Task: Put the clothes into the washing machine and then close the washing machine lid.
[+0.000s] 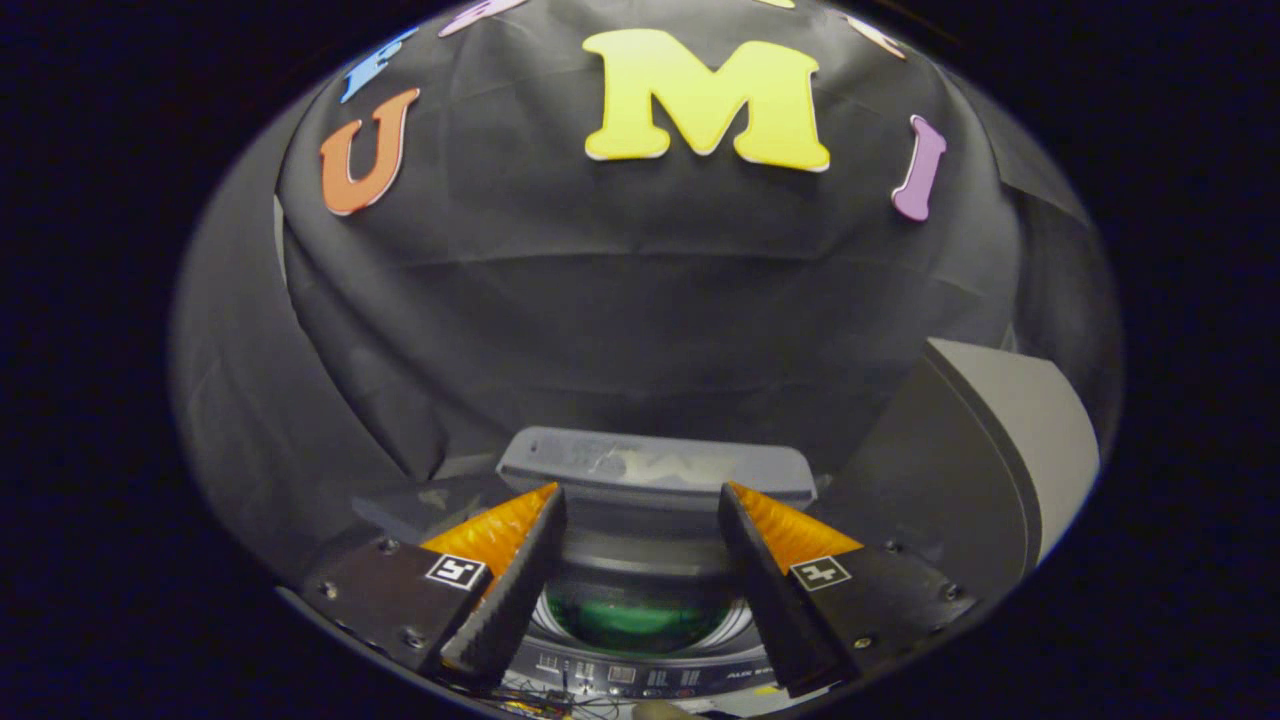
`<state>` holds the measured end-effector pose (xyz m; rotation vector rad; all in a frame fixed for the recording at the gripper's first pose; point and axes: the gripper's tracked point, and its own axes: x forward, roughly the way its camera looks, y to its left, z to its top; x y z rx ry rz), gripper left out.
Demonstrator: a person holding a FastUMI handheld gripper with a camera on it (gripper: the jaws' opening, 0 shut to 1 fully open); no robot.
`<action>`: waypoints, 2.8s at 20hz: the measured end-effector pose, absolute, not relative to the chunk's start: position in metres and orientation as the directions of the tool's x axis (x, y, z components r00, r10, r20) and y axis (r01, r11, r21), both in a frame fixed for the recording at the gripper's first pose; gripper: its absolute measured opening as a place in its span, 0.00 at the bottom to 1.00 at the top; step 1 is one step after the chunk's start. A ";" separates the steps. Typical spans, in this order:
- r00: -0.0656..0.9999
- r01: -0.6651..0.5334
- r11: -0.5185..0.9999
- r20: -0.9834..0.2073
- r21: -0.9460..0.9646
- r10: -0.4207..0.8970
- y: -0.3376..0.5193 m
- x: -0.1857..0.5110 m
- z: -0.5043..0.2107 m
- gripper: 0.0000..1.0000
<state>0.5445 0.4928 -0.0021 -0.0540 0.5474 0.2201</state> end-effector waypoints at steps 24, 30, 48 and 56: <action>0.860 -0.230 0.972 -0.458 0.048 0.226 0.435 0.457 0.031 0.96; 0.932 -0.259 0.966 -0.267 -0.010 0.247 0.377 0.397 0.092 0.96; 0.987 -0.137 0.990 -0.079 0.014 0.138 0.086 0.210 0.060 0.98; 0.986 -0.128 0.992 -0.106 -0.019 0.126 0.011 0.110 0.007 0.98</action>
